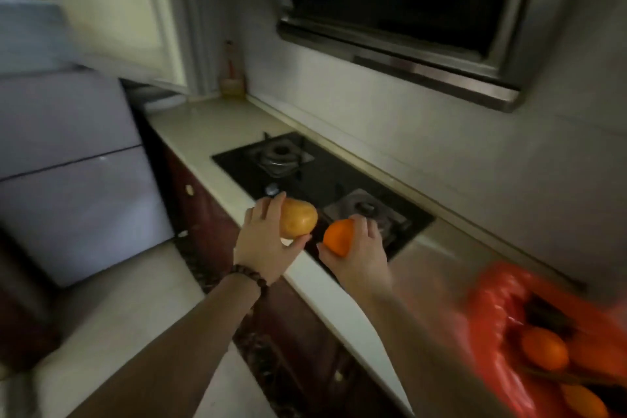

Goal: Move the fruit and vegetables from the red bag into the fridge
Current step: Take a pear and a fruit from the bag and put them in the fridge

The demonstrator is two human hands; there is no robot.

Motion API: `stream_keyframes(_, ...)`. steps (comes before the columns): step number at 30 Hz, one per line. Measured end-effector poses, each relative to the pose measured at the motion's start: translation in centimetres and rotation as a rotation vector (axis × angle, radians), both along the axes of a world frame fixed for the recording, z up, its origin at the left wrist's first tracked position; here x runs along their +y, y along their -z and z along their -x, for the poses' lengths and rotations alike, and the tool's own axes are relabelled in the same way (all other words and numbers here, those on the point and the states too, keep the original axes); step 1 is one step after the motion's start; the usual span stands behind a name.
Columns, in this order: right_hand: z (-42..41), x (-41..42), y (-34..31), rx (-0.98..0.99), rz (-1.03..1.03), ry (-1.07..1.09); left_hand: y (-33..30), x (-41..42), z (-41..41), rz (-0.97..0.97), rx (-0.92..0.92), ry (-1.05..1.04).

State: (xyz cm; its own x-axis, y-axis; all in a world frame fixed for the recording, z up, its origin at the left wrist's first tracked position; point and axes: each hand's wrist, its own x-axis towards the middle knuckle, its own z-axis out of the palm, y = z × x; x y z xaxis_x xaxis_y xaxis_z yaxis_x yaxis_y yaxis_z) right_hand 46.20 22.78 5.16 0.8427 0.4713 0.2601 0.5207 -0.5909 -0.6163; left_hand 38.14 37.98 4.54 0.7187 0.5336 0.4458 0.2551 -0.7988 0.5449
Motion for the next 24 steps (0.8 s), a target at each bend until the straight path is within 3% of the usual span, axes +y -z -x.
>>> stream_keyframes(5, 5.6, 13.4, -1.6, -0.008, -0.059, -0.244, -1.6, 11.6, 9.3, 0.011, -0.029, -0.232)
stream_keyframes(13, 11.3, 30.0, -2.5, -0.176, -0.054, -0.533, -3.3, 24.4, 19.1, -0.050, -0.031, -0.523)
stream_keyframes(24, 8.4, 51.7, -3.9, -0.256, -0.140, -0.748, -5.8, 42.3, 19.1, -0.113, -0.008, -0.747)
